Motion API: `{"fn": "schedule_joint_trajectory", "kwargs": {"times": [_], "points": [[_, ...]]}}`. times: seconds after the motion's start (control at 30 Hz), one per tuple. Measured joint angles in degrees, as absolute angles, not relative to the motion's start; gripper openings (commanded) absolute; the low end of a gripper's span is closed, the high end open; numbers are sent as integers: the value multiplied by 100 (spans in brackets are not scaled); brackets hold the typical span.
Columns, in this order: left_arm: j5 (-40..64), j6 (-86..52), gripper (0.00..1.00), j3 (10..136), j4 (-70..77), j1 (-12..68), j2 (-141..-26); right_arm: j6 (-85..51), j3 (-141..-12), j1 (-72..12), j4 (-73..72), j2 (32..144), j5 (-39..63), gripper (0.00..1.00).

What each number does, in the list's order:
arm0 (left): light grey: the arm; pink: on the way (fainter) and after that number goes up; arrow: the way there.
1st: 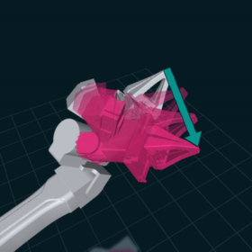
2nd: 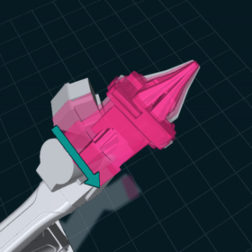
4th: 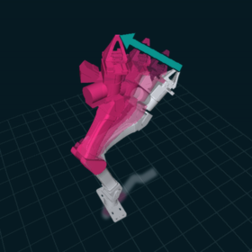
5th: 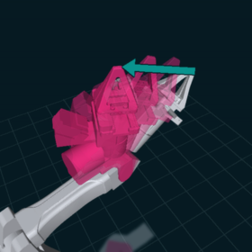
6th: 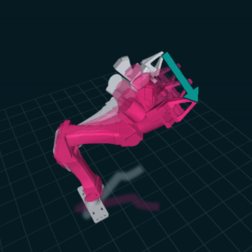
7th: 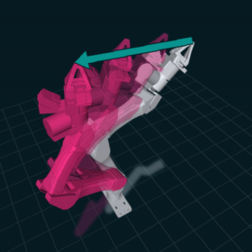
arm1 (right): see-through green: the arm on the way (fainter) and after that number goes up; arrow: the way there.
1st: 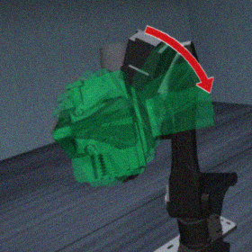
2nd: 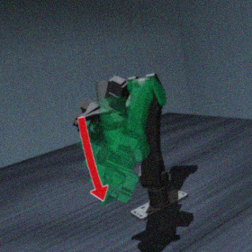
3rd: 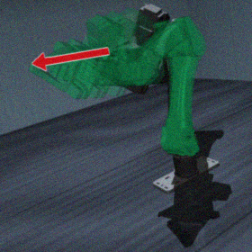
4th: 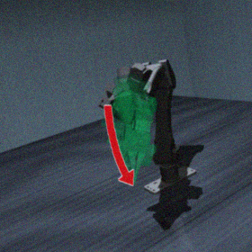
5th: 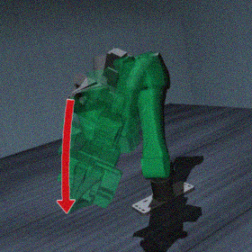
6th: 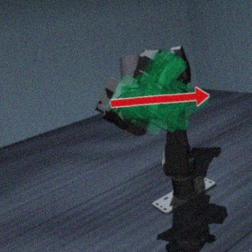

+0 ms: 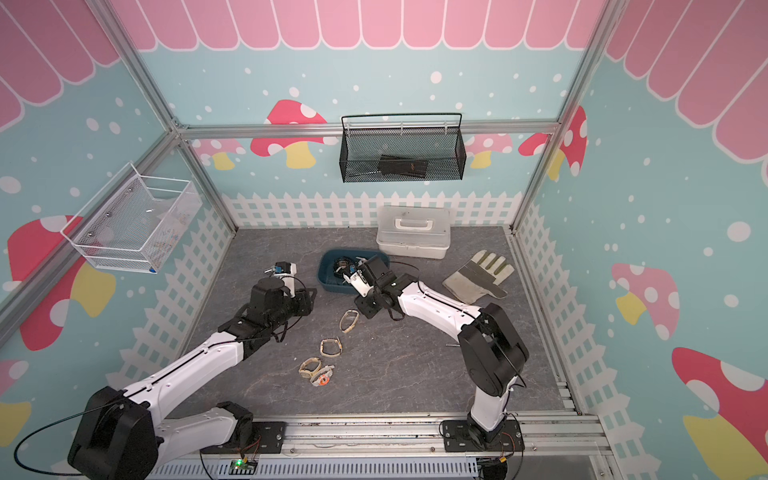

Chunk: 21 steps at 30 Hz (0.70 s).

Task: Put the watch into the storage box
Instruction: Pick up the watch at the center of the board.

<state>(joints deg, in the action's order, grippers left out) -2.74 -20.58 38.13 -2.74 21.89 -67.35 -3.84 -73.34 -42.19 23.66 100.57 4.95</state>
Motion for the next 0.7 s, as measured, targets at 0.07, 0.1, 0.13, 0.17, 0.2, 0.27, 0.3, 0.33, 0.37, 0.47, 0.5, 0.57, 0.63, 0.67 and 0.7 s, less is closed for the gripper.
{"fn": "schedule_joint_trajectory", "kwargs": {"times": [0.07,0.1,0.13,0.17,0.2,0.27,0.3,0.33,0.37,0.47,0.5,0.57,0.63,0.67,0.7], "points": [[-274,-2058,47,3813,-276,2196,-6775,-572,-7236,-4278,2355,10082,493,46],[-274,-2058,47,3813,-279,2200,-6794,-633,-7236,-4292,2331,10110,489,46],[-274,-2058,47,3813,-279,2209,-6810,-707,-7242,-4316,2274,10151,473,46],[-274,-2058,47,3813,-279,2220,-6823,-777,-7258,-4331,2231,10213,451,46],[-274,-2058,47,3813,-279,2224,-6831,-823,-7284,-4348,2217,10278,445,46],[-274,-2058,47,3817,-290,2231,-6847,-917,-7400,-4383,2220,10506,386,46],[-274,-2058,47,3817,-296,2231,-6847,-943,-7459,-4399,2222,10615,366,46],[-274,-2058,47,3817,-305,2231,-6847,-978,-7516,-4416,2226,10722,340,46],[-274,-2058,47,3817,-311,2231,-6847,-996,-7568,-4434,2239,10814,314,46],[-274,-2058,47,3817,-320,2233,-6847,-1057,-7703,-4466,2257,11030,268,46],[-276,-2058,47,3817,-320,2237,-6847,-1070,-7747,-4469,2272,11085,257,46],[-274,-2058,47,3817,-322,2246,-6847,-1098,-7835,-4475,2276,11192,250,46],[-274,-2058,47,3817,-322,2255,-6847,-1114,-7894,-4482,2274,11271,252,46],[-274,-2058,47,3817,-325,2255,-6847,-1122,-7918,-4484,2279,11306,252,46],[-274,-2058,47,3817,-327,2257,-6847,-1125,-7933,-4491,2283,11334,252,46]]}}
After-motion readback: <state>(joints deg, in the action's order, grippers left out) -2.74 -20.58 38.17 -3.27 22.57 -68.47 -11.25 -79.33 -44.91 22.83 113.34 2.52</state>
